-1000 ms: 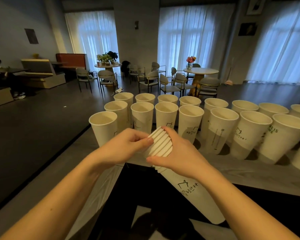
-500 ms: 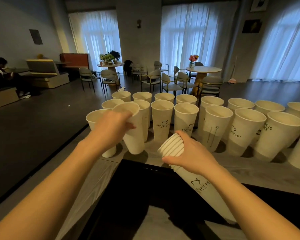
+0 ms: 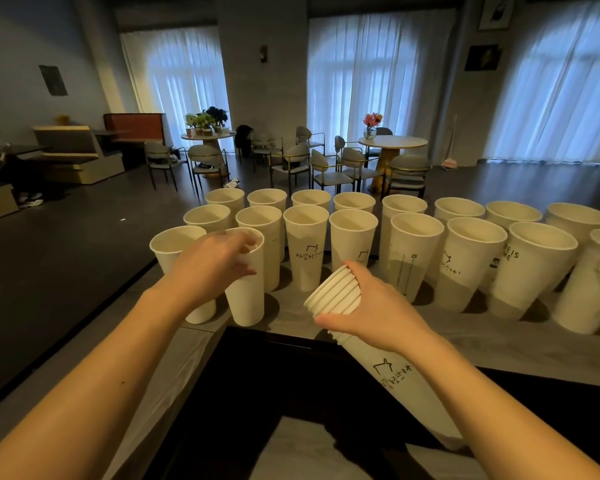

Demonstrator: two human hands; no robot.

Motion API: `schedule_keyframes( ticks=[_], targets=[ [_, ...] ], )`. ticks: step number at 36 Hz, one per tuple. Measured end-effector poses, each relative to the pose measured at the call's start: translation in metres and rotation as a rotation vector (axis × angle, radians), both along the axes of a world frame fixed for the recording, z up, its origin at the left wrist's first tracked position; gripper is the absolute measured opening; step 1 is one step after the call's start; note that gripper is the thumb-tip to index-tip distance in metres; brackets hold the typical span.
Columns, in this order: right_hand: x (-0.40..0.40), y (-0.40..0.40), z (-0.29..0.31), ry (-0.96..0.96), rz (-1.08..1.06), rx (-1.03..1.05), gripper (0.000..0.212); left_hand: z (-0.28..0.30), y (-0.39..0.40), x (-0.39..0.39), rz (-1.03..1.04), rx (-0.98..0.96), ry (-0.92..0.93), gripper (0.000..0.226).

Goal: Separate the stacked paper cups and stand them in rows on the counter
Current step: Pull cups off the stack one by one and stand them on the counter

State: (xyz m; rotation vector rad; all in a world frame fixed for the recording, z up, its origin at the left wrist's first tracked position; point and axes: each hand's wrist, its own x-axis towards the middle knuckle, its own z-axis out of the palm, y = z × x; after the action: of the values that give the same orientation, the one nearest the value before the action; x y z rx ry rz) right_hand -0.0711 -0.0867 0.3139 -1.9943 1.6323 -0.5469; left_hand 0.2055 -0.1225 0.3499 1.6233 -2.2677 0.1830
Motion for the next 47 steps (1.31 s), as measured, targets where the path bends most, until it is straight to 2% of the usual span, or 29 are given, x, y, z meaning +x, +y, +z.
schedule_keyframes(
  ticks=[3, 5, 6, 7, 9, 11, 14, 20, 25, 28, 30, 32, 35, 38, 41, 47],
  targets=[
    [-0.004, 0.004, 0.004, -0.019, 0.012, -0.014, 0.109, 0.012, 0.007, -0.007, 0.083, -0.049, 0.048, 0.061],
    [-0.007, 0.007, 0.005, -0.045, 0.029, -0.019, 0.109, 0.016, 0.017, -0.02, 0.074, -0.204, 0.096, 0.056],
    [-0.009, 0.009, 0.006, -0.058, 0.039, -0.023, 0.11, 0.017, 0.025, -0.032, 0.028, -0.22, 0.177, 0.05],
    [-0.008, 0.01, 0.007, -0.071, 0.048, -0.033, 0.11, 0.018, 0.033, -0.044, -0.034, -0.149, 0.289, 0.043],
    [-0.007, 0.013, 0.007, -0.116, 0.067, -0.056, 0.103, 0.019, 0.047, -0.07, -0.175, 0.165, 0.455, 0.033],
    [-0.008, 0.016, 0.009, -0.159, 0.096, -0.073, 0.079, 0.018, 0.056, -0.09, -0.292, 0.411, 0.457, 0.029],
    [-0.012, 0.018, 0.011, -0.192, 0.108, -0.09, 0.069, 0.015, 0.06, -0.104, -0.341, 0.533, 0.501, 0.027],
    [-0.028, 0.019, 0.011, -0.111, 0.103, -0.197, 0.08, 0.014, 0.065, -0.119, -0.252, 0.523, 0.666, 0.02],
    [-0.046, 0.017, 0.003, -0.047, 0.099, -0.195, 0.081, 0.025, 0.062, -0.125, -0.088, 0.348, 0.735, 0.008],
    [-0.062, 0.012, -0.002, 0.007, 0.051, -0.129, 0.085, 0.038, 0.056, -0.116, -0.01, 0.098, 0.669, 0.013],
    [-0.072, 0.009, -0.005, 0.062, -0.001, -0.065, 0.096, 0.041, 0.047, -0.109, 0.03, -0.019, 0.494, 0.019],
    [-0.079, 0.006, -0.007, 0.079, -0.034, -0.011, 0.103, 0.037, 0.038, -0.11, 0.048, 0.001, 0.297, 0.015],
    [-0.083, 0.004, -0.007, 0.063, -0.037, 0.029, 0.103, 0.022, 0.02, -0.113, 0.054, 0.021, 0.025, 0.017],
    [-0.085, 0.005, -0.007, 0.031, -0.043, 0.02, 0.1, 0.013, 0.008, -0.11, 0.059, 0.006, -0.147, 0.022],
    [-0.085, 0.007, -0.006, 0.01, -0.043, -0.009, 0.095, 0.006, 0.001, -0.107, 0.075, 0.029, -0.213, 0.024],
    [-0.085, 0.006, -0.001, -0.02, -0.039, -0.013, 0.099, 0.003, -0.004, -0.102, 0.074, 0.084, -0.154, 0.041]
  ],
)
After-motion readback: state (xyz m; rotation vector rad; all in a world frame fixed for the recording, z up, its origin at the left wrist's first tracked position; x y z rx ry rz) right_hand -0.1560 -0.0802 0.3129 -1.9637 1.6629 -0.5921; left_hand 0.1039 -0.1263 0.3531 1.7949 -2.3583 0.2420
